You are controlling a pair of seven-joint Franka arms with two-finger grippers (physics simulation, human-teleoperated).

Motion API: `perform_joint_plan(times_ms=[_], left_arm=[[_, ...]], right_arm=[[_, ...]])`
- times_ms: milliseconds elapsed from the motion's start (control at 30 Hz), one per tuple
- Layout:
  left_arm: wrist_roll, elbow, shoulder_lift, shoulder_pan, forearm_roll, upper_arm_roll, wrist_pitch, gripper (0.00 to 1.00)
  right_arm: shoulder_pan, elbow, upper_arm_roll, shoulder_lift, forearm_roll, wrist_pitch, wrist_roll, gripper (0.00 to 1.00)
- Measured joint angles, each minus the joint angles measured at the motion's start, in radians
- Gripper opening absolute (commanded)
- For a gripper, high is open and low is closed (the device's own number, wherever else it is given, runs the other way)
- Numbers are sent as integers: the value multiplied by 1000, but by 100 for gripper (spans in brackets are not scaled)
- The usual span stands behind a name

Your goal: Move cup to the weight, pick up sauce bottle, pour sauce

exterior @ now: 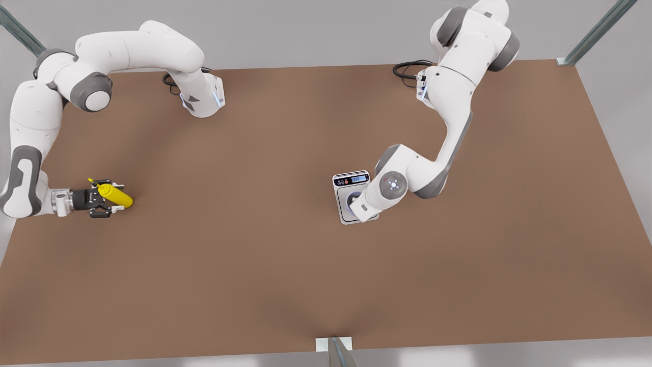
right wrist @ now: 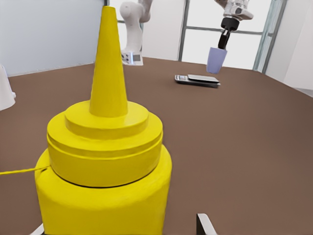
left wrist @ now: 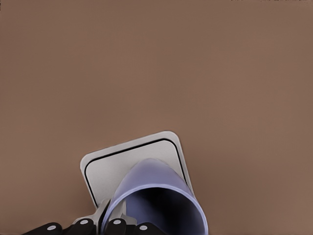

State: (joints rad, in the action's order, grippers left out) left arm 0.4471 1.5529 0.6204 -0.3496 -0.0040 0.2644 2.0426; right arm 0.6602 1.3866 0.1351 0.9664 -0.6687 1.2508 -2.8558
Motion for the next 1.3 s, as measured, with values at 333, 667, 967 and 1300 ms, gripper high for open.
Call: perform_joint_plan(times_ms=[333,667,967,1300], left_arm=[[126,12,16,4,4,18,17,21],[185,17,17,42,14,19,18,100],[208,16,-22,111,14,93,-41,100],[34,-144,-366,259,145,-101,-426,100]], right_arm=[[-8,20,-12,0,-10,0,-20,100],[-7,9,-11,18,-13,-1,-31,58],[-5,0,-11,23,-20,-28,-23,58],[-102,0,-111,8,-75,-59,36,57]])
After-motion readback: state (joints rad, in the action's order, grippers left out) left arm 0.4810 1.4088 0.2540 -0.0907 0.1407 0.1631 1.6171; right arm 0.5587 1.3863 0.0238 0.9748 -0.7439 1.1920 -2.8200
